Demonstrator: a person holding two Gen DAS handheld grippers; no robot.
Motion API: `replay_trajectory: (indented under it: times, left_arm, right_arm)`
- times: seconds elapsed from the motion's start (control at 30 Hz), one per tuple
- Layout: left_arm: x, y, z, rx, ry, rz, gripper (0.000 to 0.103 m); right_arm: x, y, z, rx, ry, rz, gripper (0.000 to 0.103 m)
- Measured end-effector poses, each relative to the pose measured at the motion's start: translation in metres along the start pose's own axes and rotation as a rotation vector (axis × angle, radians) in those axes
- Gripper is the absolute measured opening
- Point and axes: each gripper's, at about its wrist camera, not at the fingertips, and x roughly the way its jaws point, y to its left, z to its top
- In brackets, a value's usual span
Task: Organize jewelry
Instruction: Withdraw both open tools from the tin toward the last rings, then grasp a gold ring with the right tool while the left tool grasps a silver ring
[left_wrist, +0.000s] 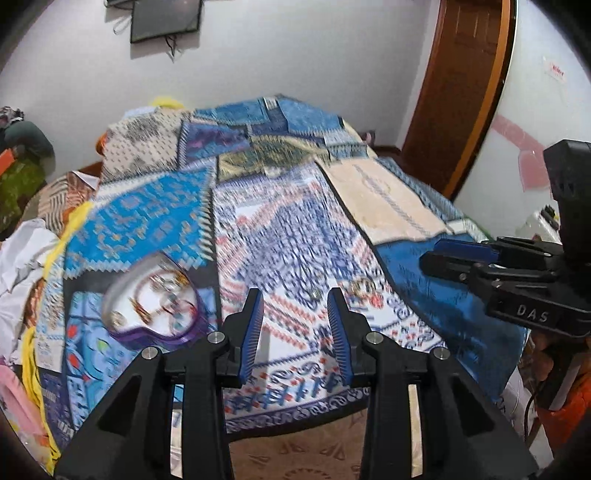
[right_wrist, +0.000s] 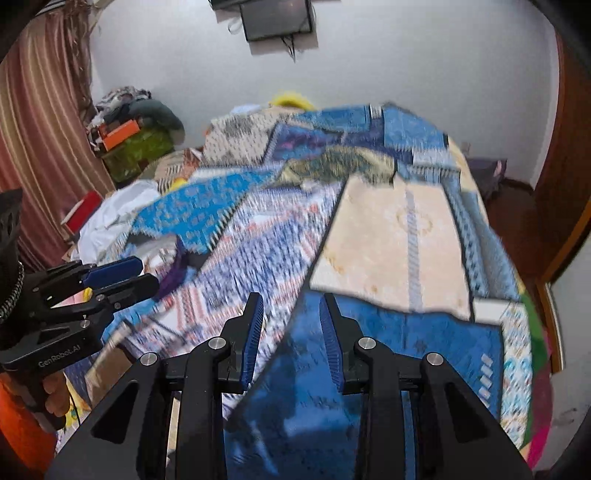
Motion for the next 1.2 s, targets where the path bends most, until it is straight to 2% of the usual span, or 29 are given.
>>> replay_trajectory:
  times: [0.17, 0.57, 0.67, 0.77, 1.13, 1.2]
  left_arm:
    - [0.017, -0.002, -0.008, -0.003, 0.043, -0.011, 0.035]
    - [0.033, 0.011, -0.008, -0.034, 0.064, -0.043, 0.035]
    - [0.037, 0.012, -0.006, -0.038, 0.069, -0.06, 0.035]
    - [0.042, 0.009, -0.004, -0.028, 0.07, -0.071, 0.035]
    - [0.053, 0.001, 0.002, -0.02, 0.069, -0.088, 0.023]
    - [0.055, -0.002, 0.002, -0.014, 0.069, -0.086, 0.017]
  right_arm:
    - [0.016, 0.003, -0.011, -0.01, 0.058, 0.032, 0.029]
    - [0.051, 0.031, -0.008, -0.154, 0.093, 0.054, 0.029]
    - [0.052, 0.03, -0.008, -0.152, 0.094, 0.068, 0.028]
    - [0.053, 0.028, -0.008, -0.144, 0.088, 0.058, 0.019]
    - [0.046, 0.02, -0.007, -0.095, 0.069, 0.071, 0.018]
    - [0.044, 0.017, -0.007, -0.088, 0.066, 0.065, 0.018]
